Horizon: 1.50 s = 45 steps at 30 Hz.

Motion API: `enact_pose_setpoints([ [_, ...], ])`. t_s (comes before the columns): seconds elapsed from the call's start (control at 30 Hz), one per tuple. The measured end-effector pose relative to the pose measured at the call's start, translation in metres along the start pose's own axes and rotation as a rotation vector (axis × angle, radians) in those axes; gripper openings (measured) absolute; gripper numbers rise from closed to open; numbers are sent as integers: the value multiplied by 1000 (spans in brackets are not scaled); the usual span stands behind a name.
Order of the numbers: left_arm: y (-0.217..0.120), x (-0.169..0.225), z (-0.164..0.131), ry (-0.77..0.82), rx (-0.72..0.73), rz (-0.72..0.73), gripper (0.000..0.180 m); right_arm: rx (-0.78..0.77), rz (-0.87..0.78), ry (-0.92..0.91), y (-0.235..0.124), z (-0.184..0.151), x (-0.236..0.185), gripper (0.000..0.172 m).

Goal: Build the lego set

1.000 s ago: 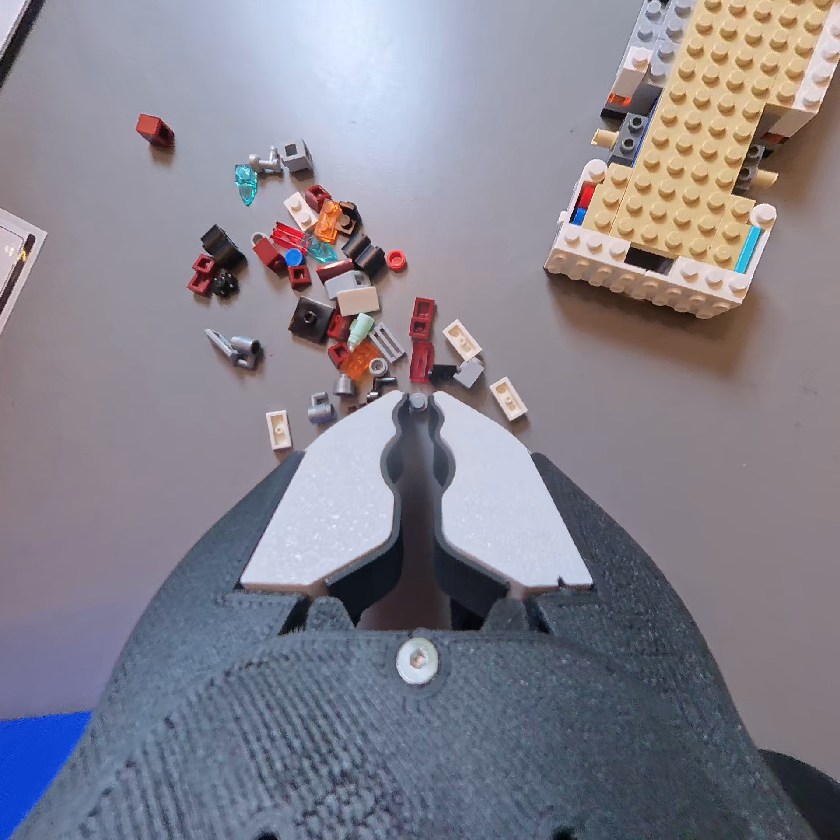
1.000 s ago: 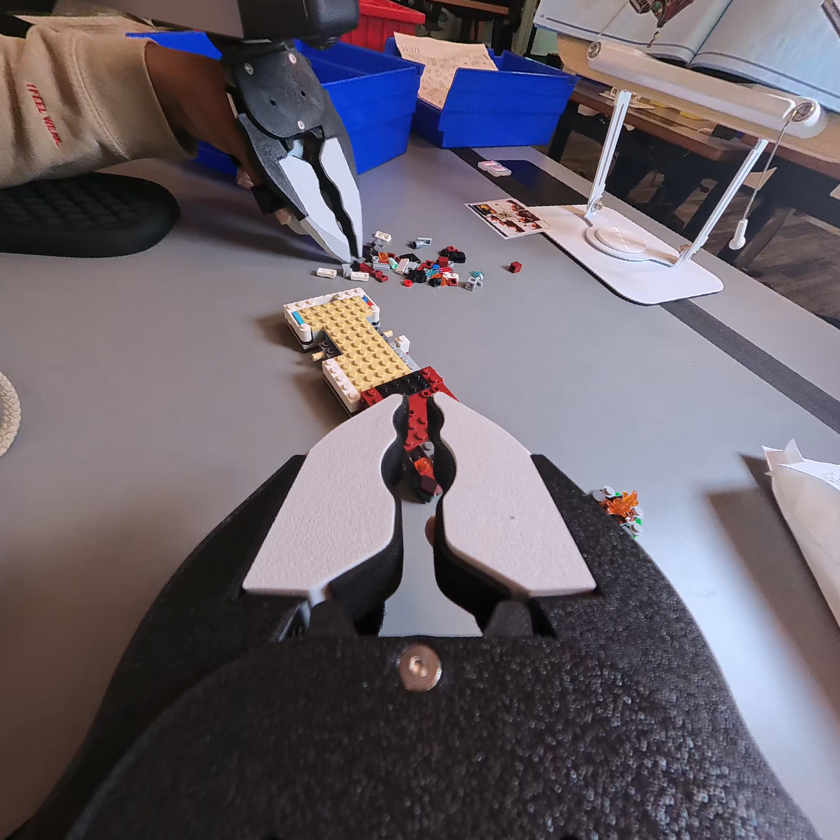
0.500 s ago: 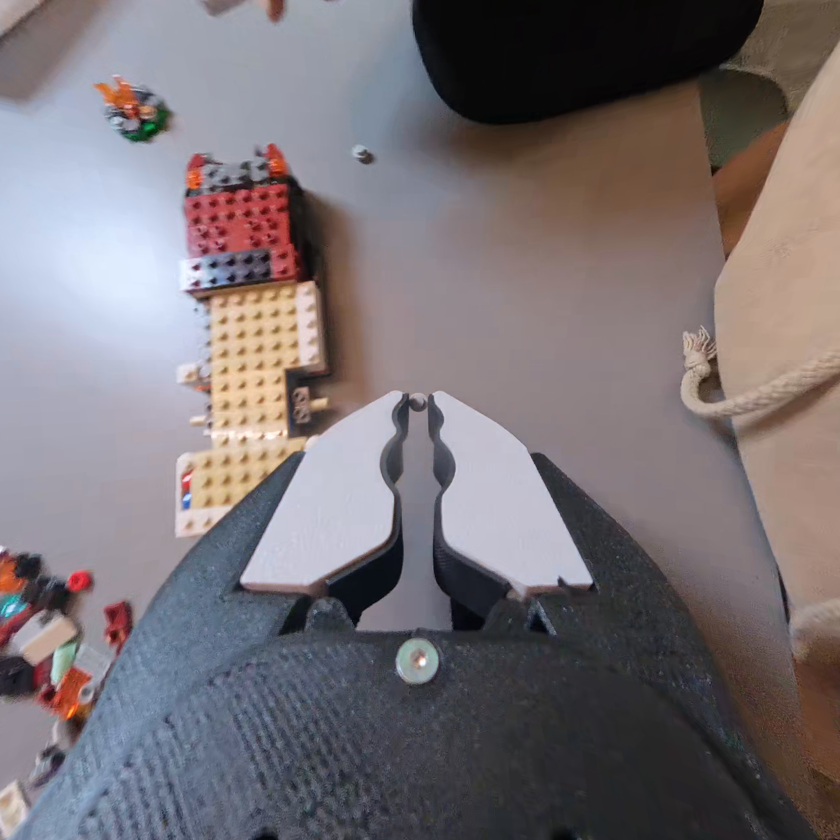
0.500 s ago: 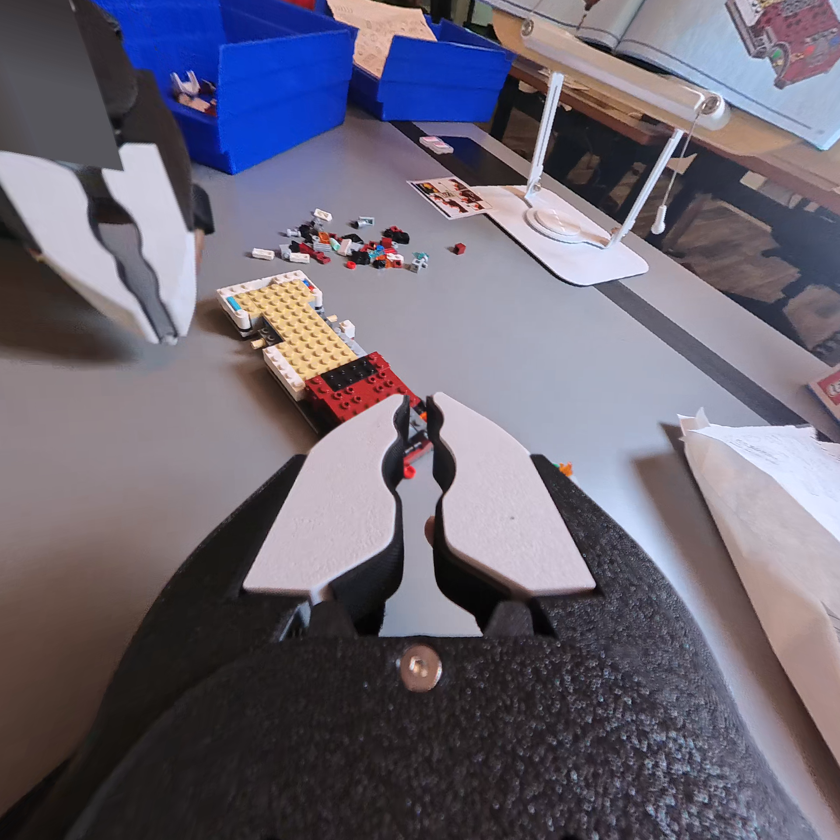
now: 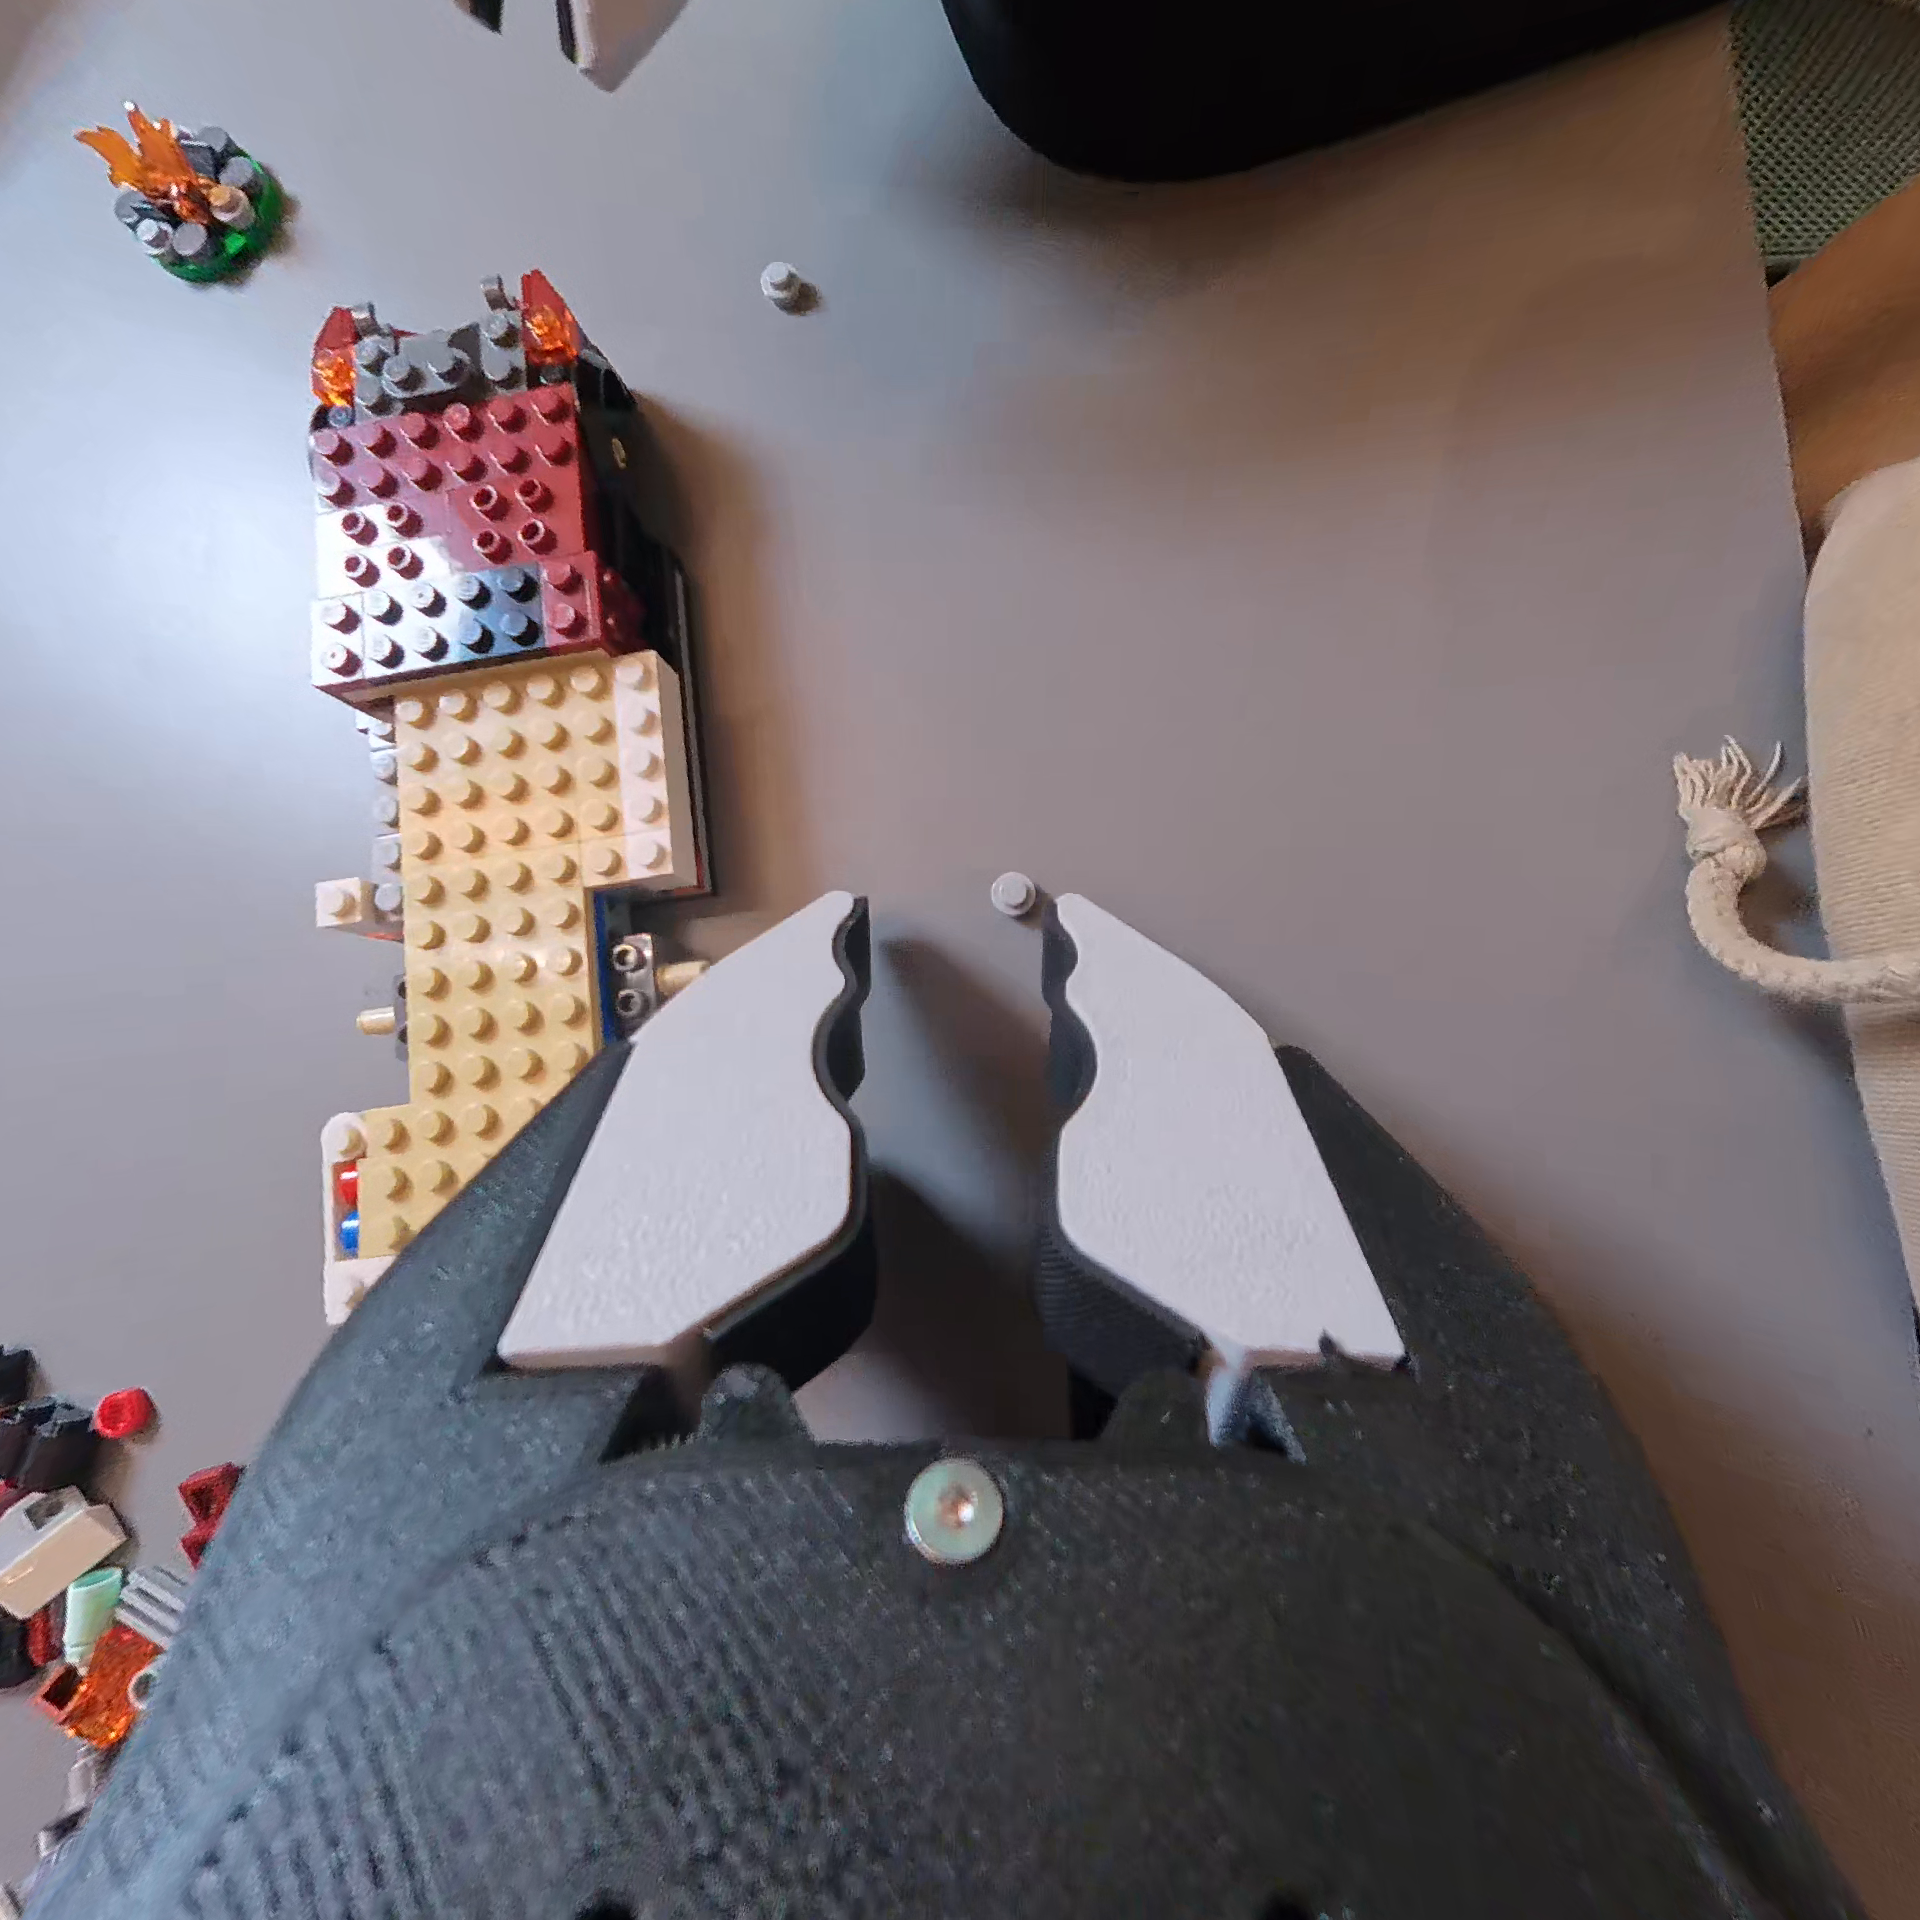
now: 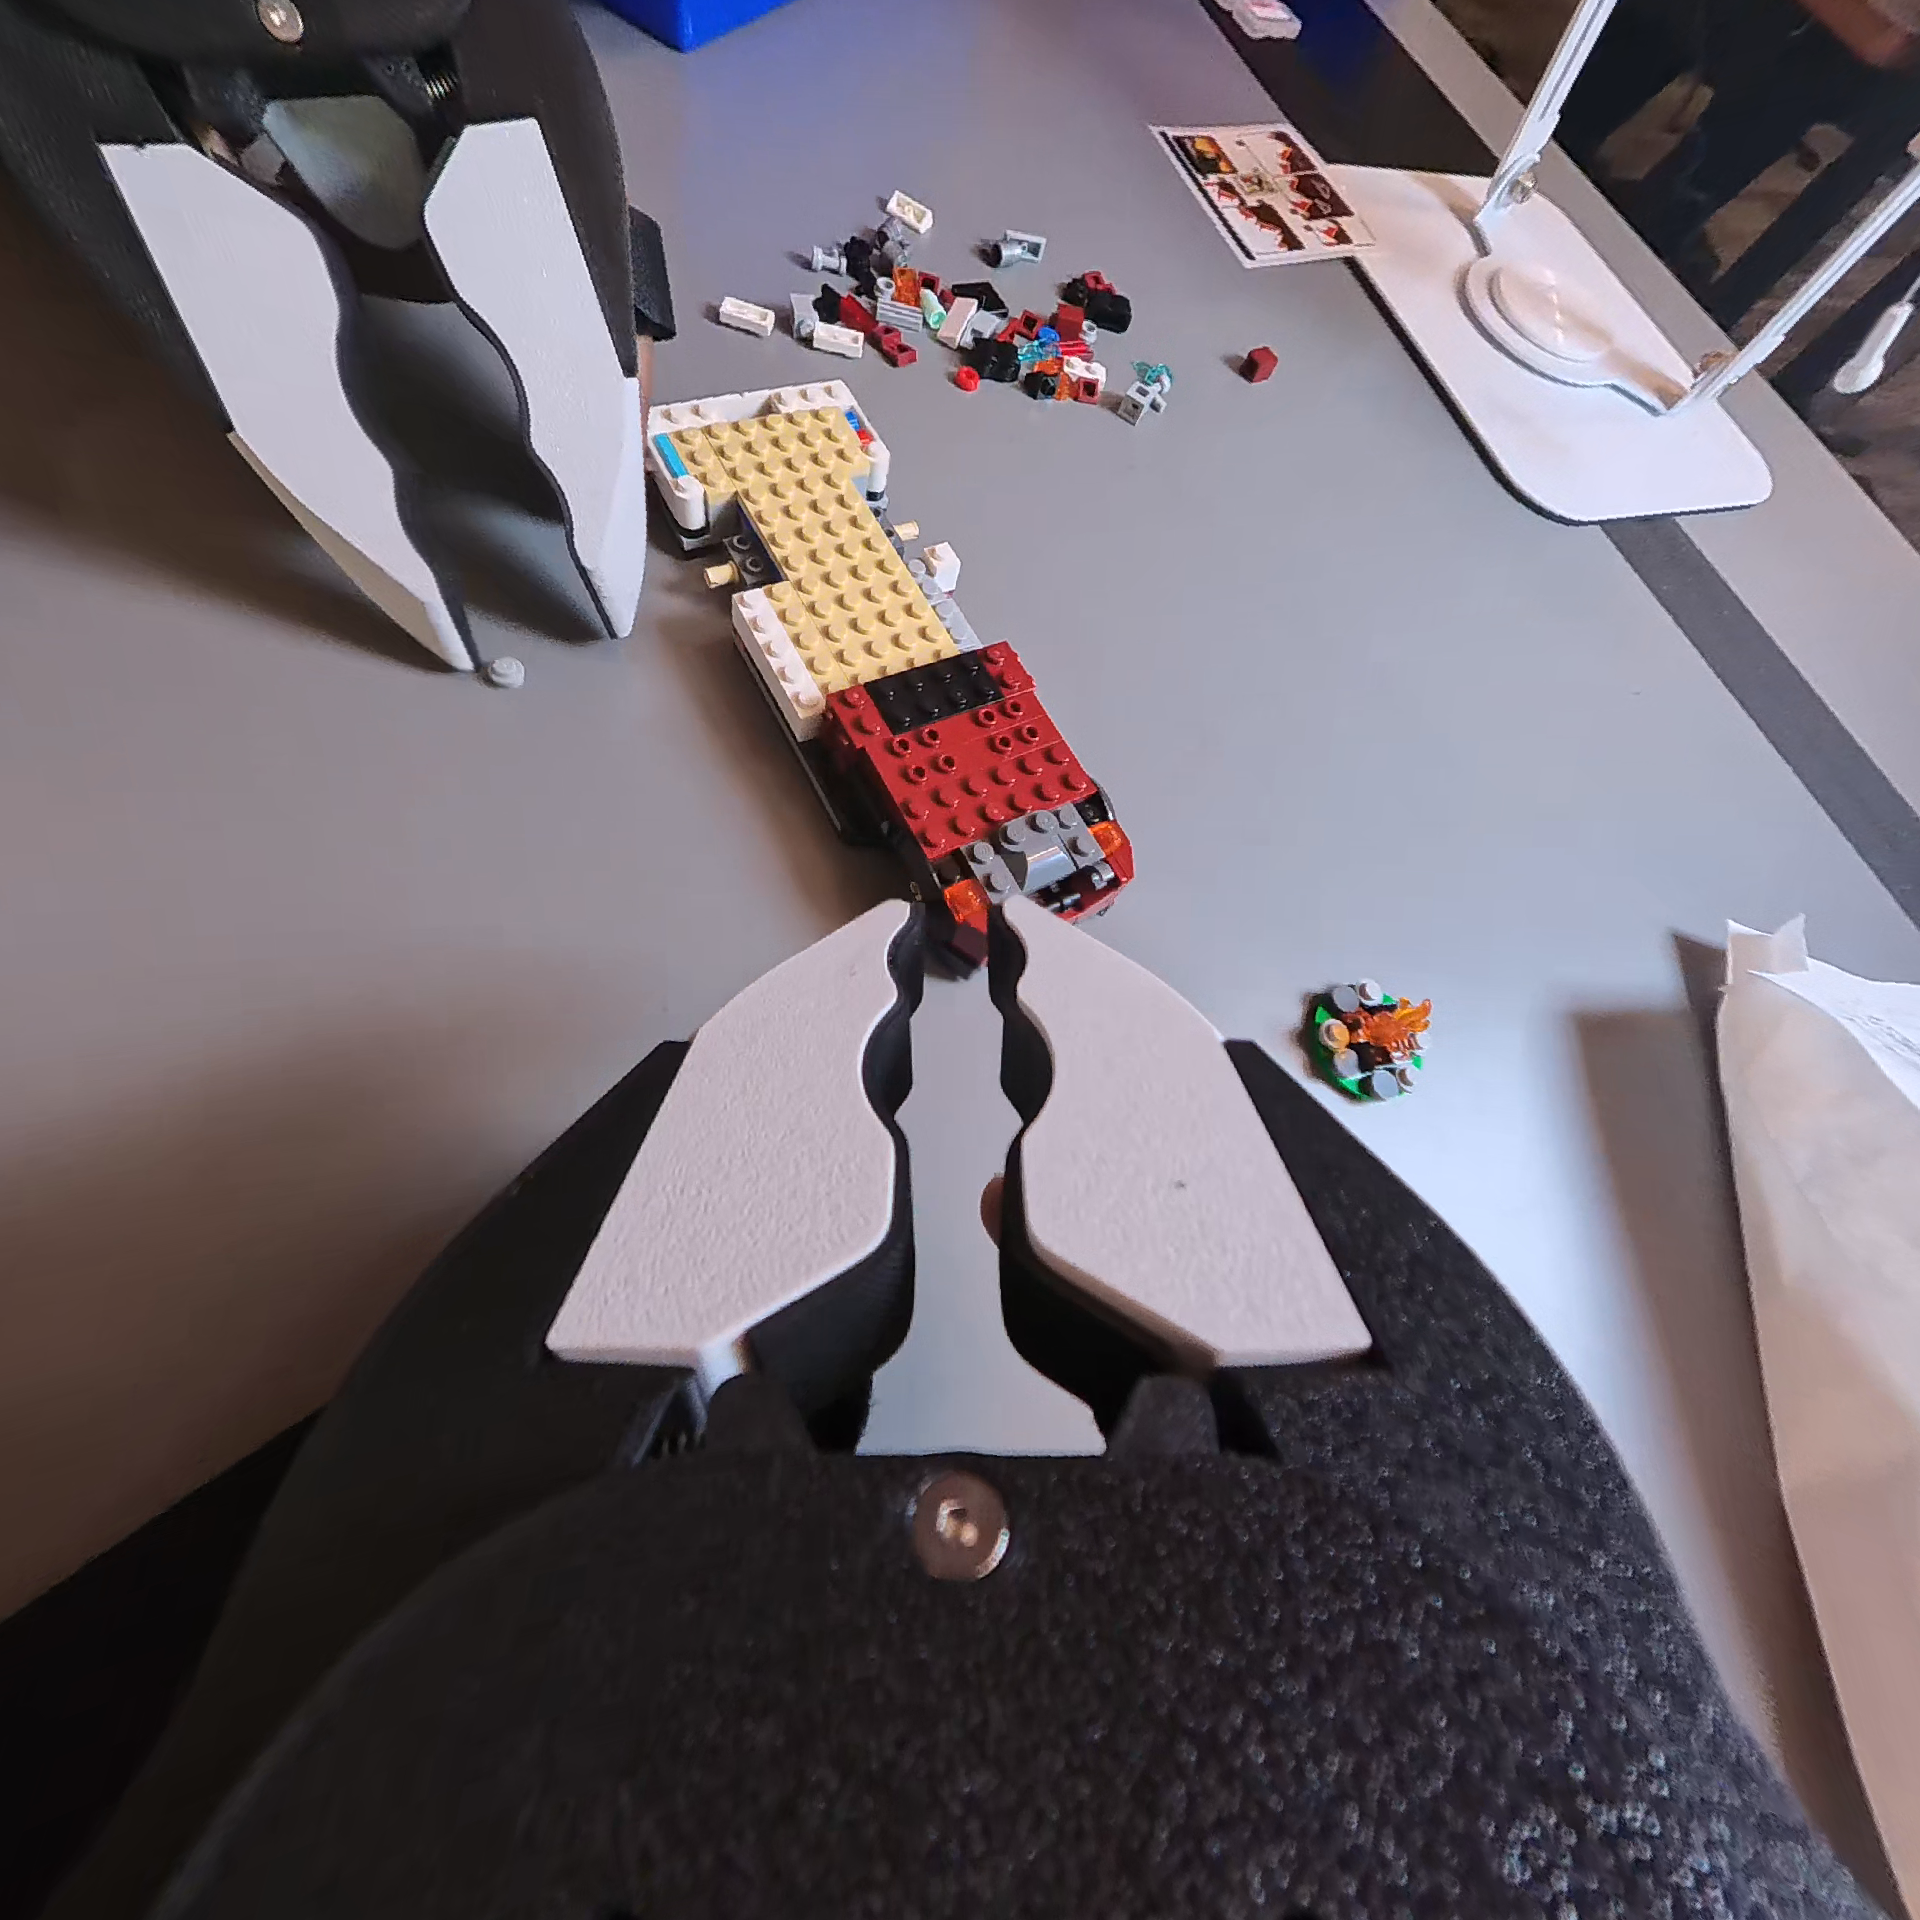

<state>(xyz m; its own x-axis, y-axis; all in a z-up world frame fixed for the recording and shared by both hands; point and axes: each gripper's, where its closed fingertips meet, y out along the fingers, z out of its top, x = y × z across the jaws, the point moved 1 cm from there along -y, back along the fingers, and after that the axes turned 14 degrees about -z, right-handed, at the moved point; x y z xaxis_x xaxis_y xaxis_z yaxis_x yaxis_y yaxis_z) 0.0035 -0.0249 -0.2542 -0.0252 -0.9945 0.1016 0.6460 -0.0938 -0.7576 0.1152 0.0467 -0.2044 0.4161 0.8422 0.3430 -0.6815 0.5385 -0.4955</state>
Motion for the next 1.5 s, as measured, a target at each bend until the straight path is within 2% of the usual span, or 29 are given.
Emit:
enact_pose_setpoints([
  [0.2,-7,4,-4,-15,1,-24,35,-10,4,-6,3,1,-3,12],
  [0.3,-17,5,-2,-35,37,-46,34,0,-7,-5,2,3,-3,12],
  [0.4,-38,-6,6,-35,118,11,30,40,-30,10,-1,11,1,11],
  [0.6,-119,-54,26,-92,474,348,40,58,-52,27,5,23,5,22],
  [0.73,-186,-73,22,-111,734,621,36,108,-104,13,14,37,9,27],
  [0.8,-214,-77,15,-105,814,753,31,171,-159,22,16,49,14,29],
  [0.9,-238,-80,4,-105,865,874,23,271,-232,85,16,67,22,31],
  [1.0,-246,-85,-8,-129,868,932,9,337,-284,139,18,75,29,32],
  [1.13,-250,-93,-21,-184,866,967,2,375,-351,168,21,69,37,32],
  [1.3,-256,-101,-34,-225,860,1010,0,394,-366,221,20,62,44,30],
  [1.5,-246,-109,-43,-256,815,1008,0,395,-410,189,15,58,52,26],
])
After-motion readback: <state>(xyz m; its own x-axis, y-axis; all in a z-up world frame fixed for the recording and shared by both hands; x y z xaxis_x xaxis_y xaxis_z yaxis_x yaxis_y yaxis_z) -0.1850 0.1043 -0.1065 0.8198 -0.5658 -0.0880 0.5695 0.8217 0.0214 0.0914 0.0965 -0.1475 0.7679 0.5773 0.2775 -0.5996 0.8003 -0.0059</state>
